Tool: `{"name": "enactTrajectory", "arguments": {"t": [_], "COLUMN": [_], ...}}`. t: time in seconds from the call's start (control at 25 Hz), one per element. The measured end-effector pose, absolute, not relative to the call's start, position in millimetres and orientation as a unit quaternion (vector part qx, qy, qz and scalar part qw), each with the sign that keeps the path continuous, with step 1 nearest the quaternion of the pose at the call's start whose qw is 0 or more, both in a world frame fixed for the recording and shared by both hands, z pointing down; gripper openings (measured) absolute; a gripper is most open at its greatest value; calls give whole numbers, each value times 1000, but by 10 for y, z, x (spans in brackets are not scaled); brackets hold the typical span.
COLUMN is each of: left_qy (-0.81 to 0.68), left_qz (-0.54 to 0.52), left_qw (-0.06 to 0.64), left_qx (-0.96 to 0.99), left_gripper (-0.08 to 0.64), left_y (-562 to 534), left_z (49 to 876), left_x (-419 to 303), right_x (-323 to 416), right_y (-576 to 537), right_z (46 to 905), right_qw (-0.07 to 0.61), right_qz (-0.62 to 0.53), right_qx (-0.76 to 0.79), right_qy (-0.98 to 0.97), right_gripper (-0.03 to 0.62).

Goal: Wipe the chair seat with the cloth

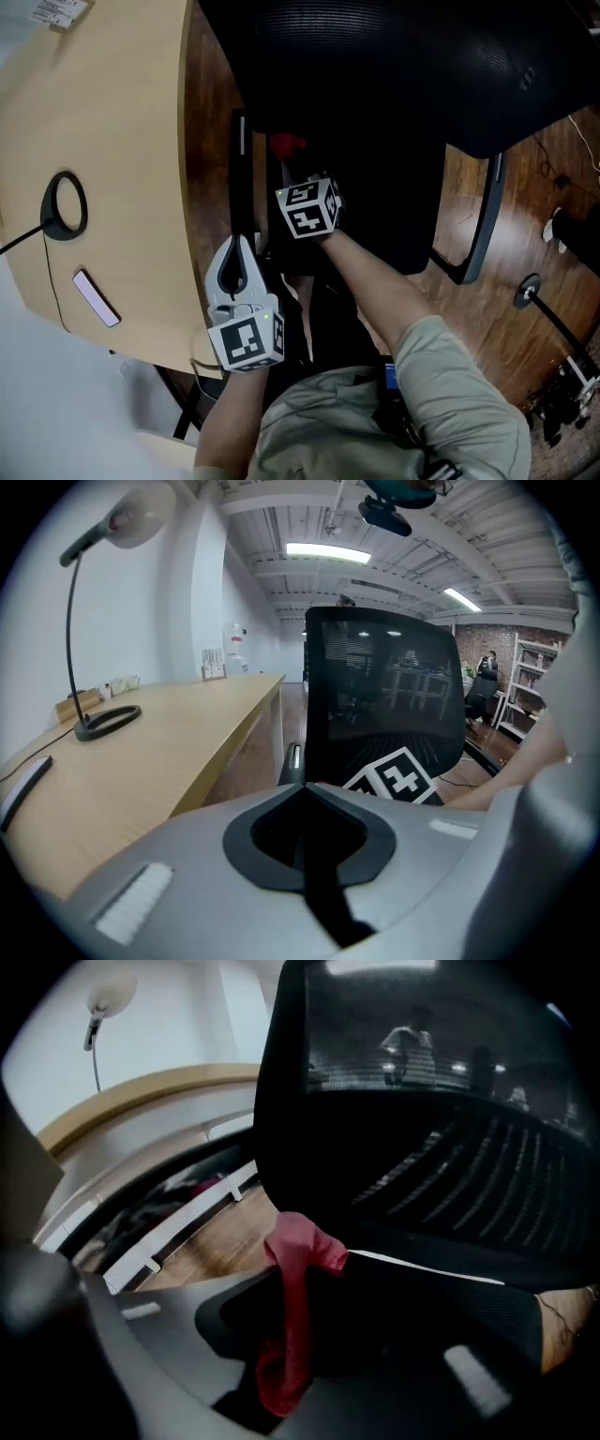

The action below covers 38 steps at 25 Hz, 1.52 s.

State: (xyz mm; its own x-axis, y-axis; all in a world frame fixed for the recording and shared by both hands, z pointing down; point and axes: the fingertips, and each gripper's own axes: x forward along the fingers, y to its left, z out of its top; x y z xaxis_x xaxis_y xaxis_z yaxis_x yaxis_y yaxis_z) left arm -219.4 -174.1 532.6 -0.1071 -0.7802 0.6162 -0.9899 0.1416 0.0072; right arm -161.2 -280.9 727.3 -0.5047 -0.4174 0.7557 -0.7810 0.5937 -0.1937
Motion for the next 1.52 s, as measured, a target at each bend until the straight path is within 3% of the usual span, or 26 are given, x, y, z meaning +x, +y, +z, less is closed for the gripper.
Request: {"name": "enactTrajectory", "arguments": {"t": [0.48,0.72,1.2,1.52], "left_qy": [-683,-650,-583,-553], "left_qz": [217,212,214,236], "left_qw": [248,257,273,283], "left_qx": [652,683,735,747], "left_gripper": [6,6,6,6], "left_y": [-1747,-1857,-2044,-1912], "left_z": [5347,5306,5525,5721], "left_x": [-1909,-1427,-246,108], "right_x": [-1477,-616,1841,2327], "right_y": [-3237,-3418,-3491,-3271], "right_z": [7906,7913,7808,7867], "right_qw": [356,370,387,382], "right_qz": [272,271,288,307], "right_qx": [393,439,581,602], "right_qy": [-803,-773,-656,-631], "right_gripper": [81,81,81,81]}}
